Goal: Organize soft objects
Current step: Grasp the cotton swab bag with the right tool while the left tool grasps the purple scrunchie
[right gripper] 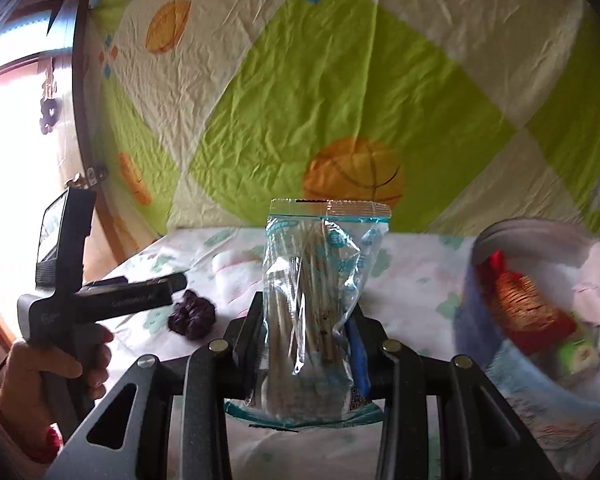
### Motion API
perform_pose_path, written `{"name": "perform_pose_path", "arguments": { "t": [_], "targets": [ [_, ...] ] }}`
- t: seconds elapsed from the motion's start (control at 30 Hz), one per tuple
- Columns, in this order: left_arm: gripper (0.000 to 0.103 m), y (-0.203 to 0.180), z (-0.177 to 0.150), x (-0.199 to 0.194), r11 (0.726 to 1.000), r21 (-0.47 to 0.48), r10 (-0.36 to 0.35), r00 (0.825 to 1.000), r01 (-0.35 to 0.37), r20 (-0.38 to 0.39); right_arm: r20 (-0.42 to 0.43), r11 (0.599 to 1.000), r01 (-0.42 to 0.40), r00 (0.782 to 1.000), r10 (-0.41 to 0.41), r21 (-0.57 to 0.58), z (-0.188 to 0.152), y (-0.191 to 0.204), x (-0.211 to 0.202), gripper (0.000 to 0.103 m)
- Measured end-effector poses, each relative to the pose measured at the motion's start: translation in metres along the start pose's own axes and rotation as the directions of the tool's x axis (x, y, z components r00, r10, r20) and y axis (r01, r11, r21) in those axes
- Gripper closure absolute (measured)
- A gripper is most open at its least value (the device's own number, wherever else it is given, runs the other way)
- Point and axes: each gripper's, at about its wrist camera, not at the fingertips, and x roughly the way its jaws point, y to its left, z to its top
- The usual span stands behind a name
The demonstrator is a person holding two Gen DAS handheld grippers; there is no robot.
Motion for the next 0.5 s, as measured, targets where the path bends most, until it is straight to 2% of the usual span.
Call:
{"name": "perform_pose_path", "arguments": {
  "t": [0.07,0.17,0.27,0.33,0.5],
  "targets": [
    [0.001,-0.008,-0.003,0.005,0.999,0.031,0.012,1.000,-0.011,-0.020,0.056,0.998,0.068,0.996,-0.068,-0.003,0.002,-0.011,-0.007,0.064],
    [0.008,-0.017,-0.008,0.014,0.996,0.081,0.032,0.998,-0.027,-0.055,0.068,0.993,0.102,0.992,-0.106,0.051,0.005,-0.025,-0.005,0.064],
    [0.012,-0.019,-0.009,0.017,0.996,0.094,0.020,0.997,-0.013,-0.074,0.048,0.992,0.097,0.994,-0.101,0.079,0.003,-0.029,-0.002,0.064],
    [0.023,-0.018,-0.009,0.020,0.996,0.084,0.018,0.996,-0.011,-0.092,0.035,0.993,0.088,0.995,-0.092,0.081,0.002,-0.026,0.001,0.064],
    [0.026,-0.023,-0.012,0.029,0.994,0.102,-0.020,0.990,0.034,-0.142,0.033,0.996,0.071,0.997,-0.073,0.059,-0.002,-0.016,0.002,0.064]
  ]
}}
